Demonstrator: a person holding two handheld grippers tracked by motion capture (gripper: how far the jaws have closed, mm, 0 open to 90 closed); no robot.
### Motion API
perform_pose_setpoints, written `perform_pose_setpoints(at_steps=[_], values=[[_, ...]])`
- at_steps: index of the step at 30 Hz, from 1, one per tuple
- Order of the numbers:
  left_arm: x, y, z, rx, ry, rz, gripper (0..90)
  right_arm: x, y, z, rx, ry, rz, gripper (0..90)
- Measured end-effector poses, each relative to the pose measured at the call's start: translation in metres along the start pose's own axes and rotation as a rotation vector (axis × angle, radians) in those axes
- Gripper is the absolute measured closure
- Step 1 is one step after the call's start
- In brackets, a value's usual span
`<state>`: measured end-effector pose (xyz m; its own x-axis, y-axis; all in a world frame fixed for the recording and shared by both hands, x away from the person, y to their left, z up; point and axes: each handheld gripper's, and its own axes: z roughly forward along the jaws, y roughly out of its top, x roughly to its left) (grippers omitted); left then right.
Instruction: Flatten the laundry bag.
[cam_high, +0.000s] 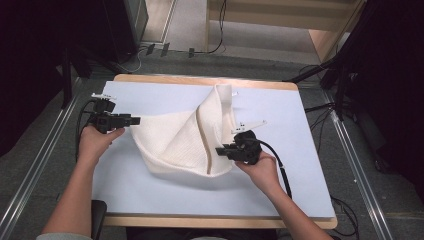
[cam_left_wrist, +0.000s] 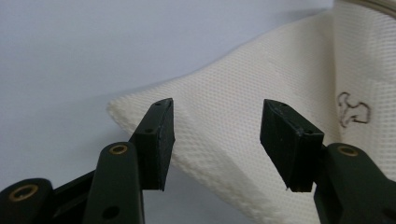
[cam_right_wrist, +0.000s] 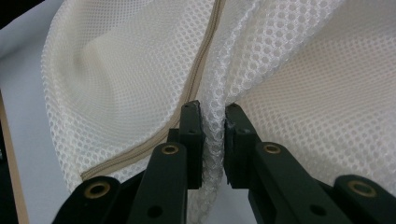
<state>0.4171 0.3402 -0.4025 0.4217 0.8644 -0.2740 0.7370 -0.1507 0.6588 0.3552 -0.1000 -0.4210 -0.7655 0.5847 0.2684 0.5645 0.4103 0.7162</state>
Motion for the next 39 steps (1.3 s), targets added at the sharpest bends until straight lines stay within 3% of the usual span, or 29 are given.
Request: perform_pose_setpoints(at_steps=[3,5,10,13,16,18,20,30,35,39], values=[[0.012,0.0,0.002,0.007,0.06,0.005,44.0,0.003,-0.004,-0.003,0.004,-0.004,-0.002,81.1],[0.015,0.0,0.004,0.011,0.067,0.003,42.7,0.004,-0.005,-0.003,0.005,-0.002,-0.001,81.1],[0.022,0.0,0.015,0.027,0.036,-0.034,40.1,0.007,-0.011,-0.007,0.009,0.0,0.005,80.8],[0.019,0.0,0.029,0.079,0.012,-0.042,49.5,0.008,-0.013,-0.008,0.013,-0.004,0.003,80.7],[0.014,-0.001,0.038,0.131,0.002,-0.03,68.5,0.008,-0.013,-0.009,0.009,-0.003,0.006,81.2],[0.012,-0.001,0.039,0.14,0.008,-0.019,82.4,0.008,-0.014,-0.011,0.008,-0.007,0.01,81.8],[0.01,-0.001,0.039,0.146,0.011,0.005,85.6,0.008,-0.015,-0.012,0.006,-0.009,0.008,82.2],[0.02,-0.004,0.031,0.102,0.038,-0.055,88.0,0.006,-0.023,-0.034,-0.015,-0.065,0.0,86.7],[0.026,-0.005,0.016,0.014,0.057,-0.098,88.1,-0.003,-0.021,-0.036,-0.034,-0.093,0.013,87.2],[0.032,-0.011,0.004,-0.018,0.08,-0.125,88.2,-0.015,-0.017,-0.033,-0.05,-0.113,0.028,87.3]])
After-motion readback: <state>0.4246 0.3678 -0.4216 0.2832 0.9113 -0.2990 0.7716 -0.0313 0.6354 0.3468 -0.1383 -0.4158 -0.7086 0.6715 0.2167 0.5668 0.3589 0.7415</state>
